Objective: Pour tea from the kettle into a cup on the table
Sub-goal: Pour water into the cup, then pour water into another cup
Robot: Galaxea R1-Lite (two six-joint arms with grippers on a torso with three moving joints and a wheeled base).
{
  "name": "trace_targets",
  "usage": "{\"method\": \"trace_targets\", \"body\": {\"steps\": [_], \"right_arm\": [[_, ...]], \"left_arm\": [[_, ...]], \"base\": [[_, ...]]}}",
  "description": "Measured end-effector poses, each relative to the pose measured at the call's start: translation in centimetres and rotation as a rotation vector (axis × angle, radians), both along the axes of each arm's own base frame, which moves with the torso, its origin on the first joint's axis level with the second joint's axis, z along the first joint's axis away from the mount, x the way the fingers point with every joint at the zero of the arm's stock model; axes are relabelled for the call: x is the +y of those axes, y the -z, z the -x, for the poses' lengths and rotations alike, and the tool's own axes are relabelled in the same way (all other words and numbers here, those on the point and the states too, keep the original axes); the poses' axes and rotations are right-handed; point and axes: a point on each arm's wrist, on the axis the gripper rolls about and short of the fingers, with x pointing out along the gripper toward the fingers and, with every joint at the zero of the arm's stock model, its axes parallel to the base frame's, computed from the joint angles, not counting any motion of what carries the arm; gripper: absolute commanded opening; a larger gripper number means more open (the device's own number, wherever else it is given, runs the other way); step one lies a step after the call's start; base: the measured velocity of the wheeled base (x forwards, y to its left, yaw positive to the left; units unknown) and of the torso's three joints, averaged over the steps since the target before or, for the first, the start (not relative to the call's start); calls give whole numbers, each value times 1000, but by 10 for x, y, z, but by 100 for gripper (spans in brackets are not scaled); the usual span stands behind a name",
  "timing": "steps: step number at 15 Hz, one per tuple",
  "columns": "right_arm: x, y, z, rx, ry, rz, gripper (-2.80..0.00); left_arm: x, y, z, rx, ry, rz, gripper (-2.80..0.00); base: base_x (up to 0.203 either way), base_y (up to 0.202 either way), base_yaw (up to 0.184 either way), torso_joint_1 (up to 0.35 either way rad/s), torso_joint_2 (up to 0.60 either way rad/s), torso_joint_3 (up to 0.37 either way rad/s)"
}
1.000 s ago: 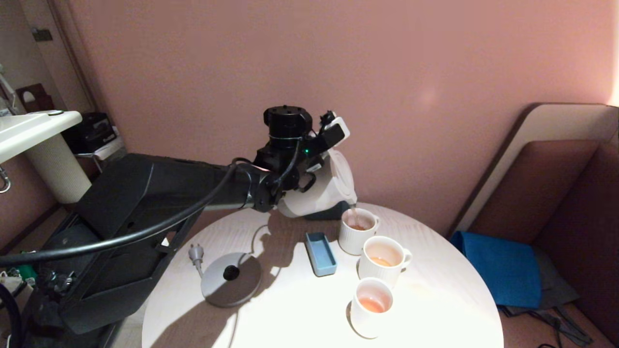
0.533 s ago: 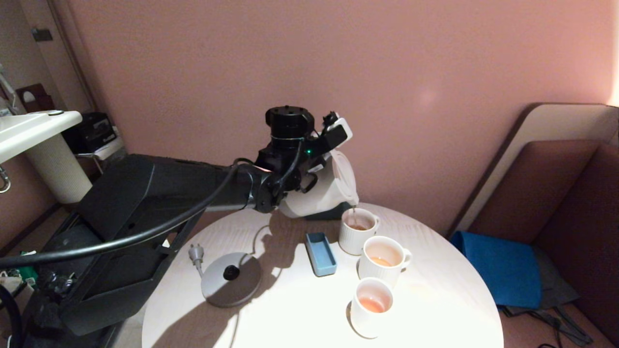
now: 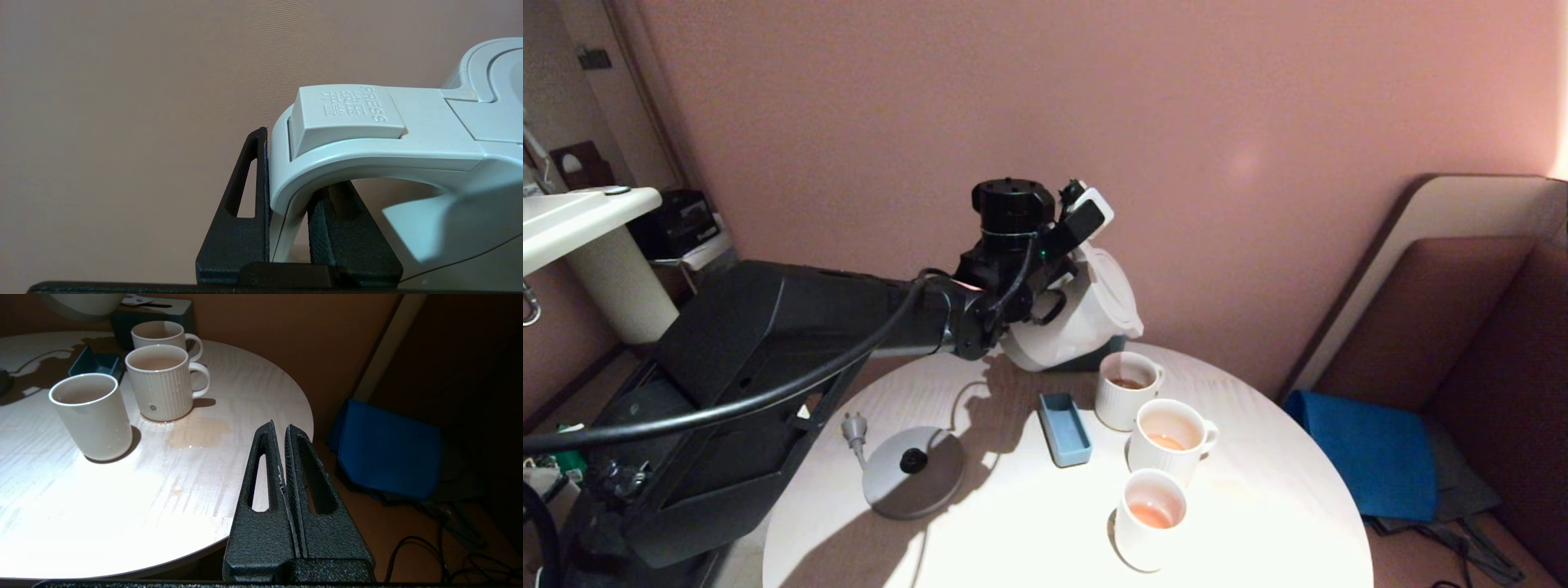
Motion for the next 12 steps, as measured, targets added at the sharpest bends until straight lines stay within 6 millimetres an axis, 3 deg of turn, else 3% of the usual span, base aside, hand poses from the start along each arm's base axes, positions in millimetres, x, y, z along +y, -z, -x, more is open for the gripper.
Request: {"method": "trace_targets", "body": {"steps": [5, 8, 12], "right_arm": [[0, 0, 0, 0, 1, 0, -280], [0, 0, 0, 0, 0, 0, -280], [0, 0, 0, 0, 0, 0, -280]], "left_arm": [[6, -1, 2, 65, -28, 179, -280], [15, 2, 6, 96, -40, 169, -280], [19, -9, 16, 88, -35, 176, -280]], "base": [[0, 0, 0, 0, 0, 0], [0, 0, 0, 0, 0, 0], [0, 0, 0, 0, 0, 0]]}}
